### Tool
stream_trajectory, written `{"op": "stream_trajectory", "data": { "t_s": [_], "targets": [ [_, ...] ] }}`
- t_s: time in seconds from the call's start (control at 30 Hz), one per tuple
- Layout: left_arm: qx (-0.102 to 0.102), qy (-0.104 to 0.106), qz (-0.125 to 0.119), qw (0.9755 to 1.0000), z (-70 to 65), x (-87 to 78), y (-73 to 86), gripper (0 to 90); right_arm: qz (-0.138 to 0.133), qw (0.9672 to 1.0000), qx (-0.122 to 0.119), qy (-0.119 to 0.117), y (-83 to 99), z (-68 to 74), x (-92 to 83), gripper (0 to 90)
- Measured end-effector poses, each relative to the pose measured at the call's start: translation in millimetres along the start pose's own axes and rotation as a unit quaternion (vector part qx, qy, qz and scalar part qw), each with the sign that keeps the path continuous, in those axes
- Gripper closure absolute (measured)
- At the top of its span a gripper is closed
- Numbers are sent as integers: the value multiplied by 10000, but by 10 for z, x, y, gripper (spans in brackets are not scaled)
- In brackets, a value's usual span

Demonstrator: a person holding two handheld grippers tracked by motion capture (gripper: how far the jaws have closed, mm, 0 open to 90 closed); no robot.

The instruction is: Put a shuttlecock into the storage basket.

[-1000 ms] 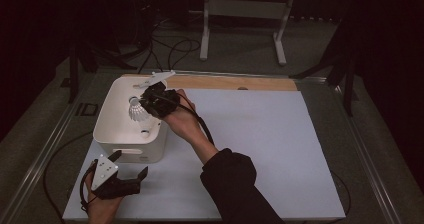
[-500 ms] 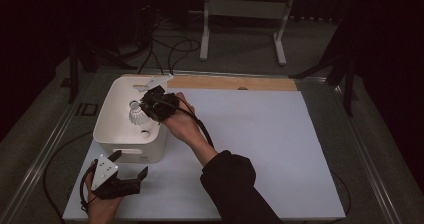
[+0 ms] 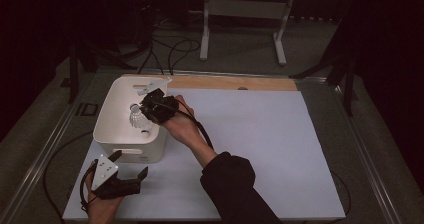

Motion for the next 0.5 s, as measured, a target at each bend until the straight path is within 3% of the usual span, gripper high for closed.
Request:
{"op": "stream_trajectory", "data": {
  "t_s": [0.5],
  "targets": [
    [-4, 0, -1, 10000, -2, 1, 0, 0, 78, 10000, -3, -34, 47, 25, 37, 869]
  ]
}}
Point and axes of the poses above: each handheld gripper's, and its own axes: x roughly forward along the jaws, y roughly out of its underside, z roughly to its left, the point moved 4 cm from there along x, roughly forward along the jaws, and after that the axes turned 14 degrees about -x, right-handed, at the moved point
